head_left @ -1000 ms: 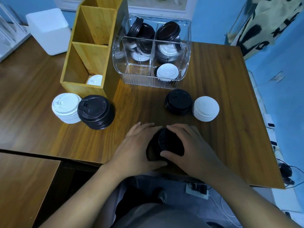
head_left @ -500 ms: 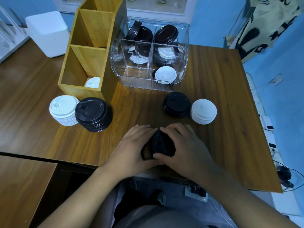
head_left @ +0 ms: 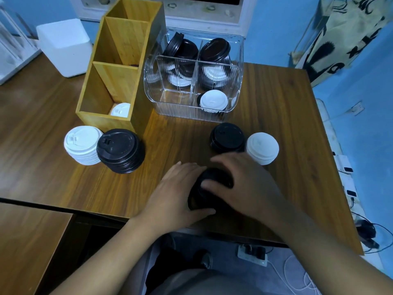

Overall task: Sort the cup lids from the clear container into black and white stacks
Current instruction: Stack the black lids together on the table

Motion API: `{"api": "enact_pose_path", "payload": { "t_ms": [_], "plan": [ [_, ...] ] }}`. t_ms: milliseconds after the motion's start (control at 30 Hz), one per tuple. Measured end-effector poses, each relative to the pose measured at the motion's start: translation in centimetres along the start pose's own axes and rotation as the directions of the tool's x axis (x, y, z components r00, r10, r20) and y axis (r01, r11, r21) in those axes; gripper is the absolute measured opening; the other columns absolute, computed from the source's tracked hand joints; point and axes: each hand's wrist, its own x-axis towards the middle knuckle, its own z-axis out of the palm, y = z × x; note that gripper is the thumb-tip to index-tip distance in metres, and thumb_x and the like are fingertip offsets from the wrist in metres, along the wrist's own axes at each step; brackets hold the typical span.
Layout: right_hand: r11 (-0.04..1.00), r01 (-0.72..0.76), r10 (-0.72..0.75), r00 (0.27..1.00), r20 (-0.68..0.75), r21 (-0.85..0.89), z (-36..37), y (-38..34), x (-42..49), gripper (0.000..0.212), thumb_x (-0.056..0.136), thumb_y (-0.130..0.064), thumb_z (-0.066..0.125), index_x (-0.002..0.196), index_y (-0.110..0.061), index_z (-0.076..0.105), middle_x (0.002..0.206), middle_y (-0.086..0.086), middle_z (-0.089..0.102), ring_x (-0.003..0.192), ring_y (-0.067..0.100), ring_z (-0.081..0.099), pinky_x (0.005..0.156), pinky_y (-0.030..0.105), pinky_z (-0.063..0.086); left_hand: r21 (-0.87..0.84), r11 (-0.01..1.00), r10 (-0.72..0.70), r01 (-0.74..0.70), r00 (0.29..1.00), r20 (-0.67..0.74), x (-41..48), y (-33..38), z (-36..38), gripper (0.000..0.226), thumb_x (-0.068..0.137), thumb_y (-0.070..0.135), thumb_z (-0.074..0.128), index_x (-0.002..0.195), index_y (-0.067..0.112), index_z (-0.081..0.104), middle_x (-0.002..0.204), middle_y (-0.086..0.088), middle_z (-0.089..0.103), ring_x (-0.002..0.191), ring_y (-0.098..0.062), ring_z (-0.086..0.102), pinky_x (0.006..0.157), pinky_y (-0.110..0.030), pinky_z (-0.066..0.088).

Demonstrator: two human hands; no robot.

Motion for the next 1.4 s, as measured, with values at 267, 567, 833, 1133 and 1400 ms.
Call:
{"api": "enact_pose_path", "payload": {
  "t_ms": [267, 567, 833, 1133, 1400],
  "plan": [
    [0.949, -0.080, 0.076, 0.997, -0.025, -0.304, -2.3, 4.9, 7.8, 0.079, 0.074, -0.075, 0.066, 0.136, -0.029, 0.048, 0.135, -0.005, 0.056, 0.123, 0.022, 0.052, 0.099, 0.041, 0.046, -0.038, 0.997, -0.068, 0.065, 0.995, -0.069, 3.5, -2.7, -2.0, 0.085, 0.072, 0.060, 0.082, 0.143, 0.025, 0.050, 0.133, 0.012, 0.058, 0.128, -0.012, 0.052, 0.118, -0.031, 0.028],
    [1.000, 0.017, -0.017, 1.000, -0.016, -0.007, -4.9, 5.3, 5.9, 0.078, 0.070, -0.056, 0.080, 0.137, -0.037, 0.044, 0.131, -0.017, 0.053, 0.118, 0.008, 0.049, 0.095, 0.029, 0.043, -0.110, 0.985, -0.138, 0.132, 0.989, -0.053, 3.8, -3.5, -1.9, 0.097, 0.069, 0.062, 0.084, 0.149, 0.025, 0.046, 0.137, 0.010, 0.057, 0.130, -0.012, 0.048, 0.112, -0.040, 0.040],
    [0.976, 0.215, -0.218, 0.963, 0.157, 0.033, -1.1, 1.9, 5.6, 0.082, 0.073, -0.058, 0.078, 0.143, -0.041, 0.039, 0.146, -0.018, 0.044, 0.130, 0.006, 0.040, 0.104, 0.028, 0.038, -0.087, 0.986, -0.151, 0.145, 0.986, -0.069, 3.8, -3.0, -2.1, 0.101, 0.067, 0.065, 0.082, 0.151, 0.026, 0.042, 0.143, 0.010, 0.055, 0.136, -0.010, 0.044, 0.121, -0.036, 0.030],
    [0.982, 0.104, -0.124, 0.984, 0.125, 0.157, 0.2, 1.1, 5.4, 0.064, 0.087, -0.059, 0.064, 0.143, -0.039, 0.044, 0.147, -0.016, 0.042, 0.129, 0.002, 0.042, 0.097, 0.017, 0.036, -0.079, 0.982, -0.175, 0.171, 0.984, -0.040, 3.7, -3.0, -2.1, 0.101, 0.068, 0.067, 0.081, 0.153, 0.029, 0.040, 0.145, 0.009, 0.052, 0.138, -0.010, 0.040, 0.124, -0.045, 0.024],
    [0.992, 0.064, -0.079, 0.987, 0.136, 0.112, 0.3, 0.5, 5.7, 0.065, 0.083, -0.059, 0.069, 0.140, -0.042, 0.043, 0.144, -0.018, 0.042, 0.126, 0.006, 0.046, 0.099, 0.030, 0.048, -0.060, 0.993, -0.100, 0.098, 0.994, -0.041, 3.7, -3.0, -1.9, 0.107, 0.070, 0.074, 0.075, 0.157, 0.030, 0.032, 0.148, 0.011, 0.051, 0.140, -0.007, 0.042, 0.126, -0.044, 0.019]
  ]
}}
